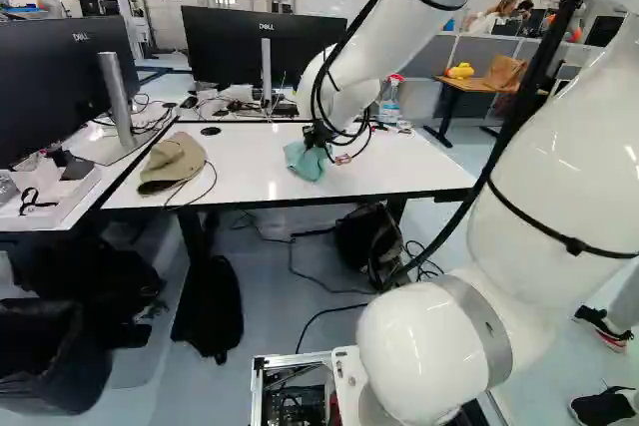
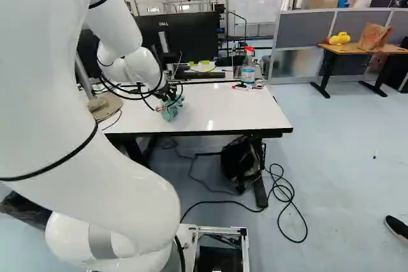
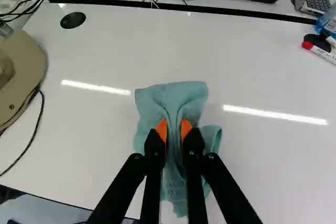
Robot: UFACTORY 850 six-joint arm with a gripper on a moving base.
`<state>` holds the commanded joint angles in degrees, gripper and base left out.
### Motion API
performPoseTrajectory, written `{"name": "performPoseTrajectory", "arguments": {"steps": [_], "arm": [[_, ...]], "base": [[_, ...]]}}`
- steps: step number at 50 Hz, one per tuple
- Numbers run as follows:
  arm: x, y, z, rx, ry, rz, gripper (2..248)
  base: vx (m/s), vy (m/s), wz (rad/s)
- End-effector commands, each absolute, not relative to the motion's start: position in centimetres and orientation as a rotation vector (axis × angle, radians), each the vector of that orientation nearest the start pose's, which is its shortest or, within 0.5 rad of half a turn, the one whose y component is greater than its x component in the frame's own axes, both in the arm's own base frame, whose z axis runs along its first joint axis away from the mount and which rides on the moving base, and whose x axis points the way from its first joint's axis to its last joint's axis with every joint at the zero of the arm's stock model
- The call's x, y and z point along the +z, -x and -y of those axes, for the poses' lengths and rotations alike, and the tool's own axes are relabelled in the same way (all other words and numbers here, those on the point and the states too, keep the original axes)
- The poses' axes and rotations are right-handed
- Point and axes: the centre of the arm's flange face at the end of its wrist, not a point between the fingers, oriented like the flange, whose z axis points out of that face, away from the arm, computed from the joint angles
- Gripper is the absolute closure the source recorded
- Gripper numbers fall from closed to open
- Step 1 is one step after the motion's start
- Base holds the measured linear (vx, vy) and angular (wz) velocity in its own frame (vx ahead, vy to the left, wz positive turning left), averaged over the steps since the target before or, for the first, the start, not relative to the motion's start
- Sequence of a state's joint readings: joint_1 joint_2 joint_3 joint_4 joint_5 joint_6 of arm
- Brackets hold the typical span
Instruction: Clean the table with the green towel
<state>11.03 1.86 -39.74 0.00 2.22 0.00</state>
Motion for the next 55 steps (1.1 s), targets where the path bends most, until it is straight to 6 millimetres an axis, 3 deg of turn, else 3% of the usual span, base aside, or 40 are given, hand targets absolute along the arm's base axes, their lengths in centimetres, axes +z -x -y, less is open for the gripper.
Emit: {"name": "performPoseTrajectory", "arguments": {"steps": [55], "arm": [[47.1,-44.3,-17.5,-1.106,2.741,0.522,200]], "base": [[0.0,0.0,0.0]]}}
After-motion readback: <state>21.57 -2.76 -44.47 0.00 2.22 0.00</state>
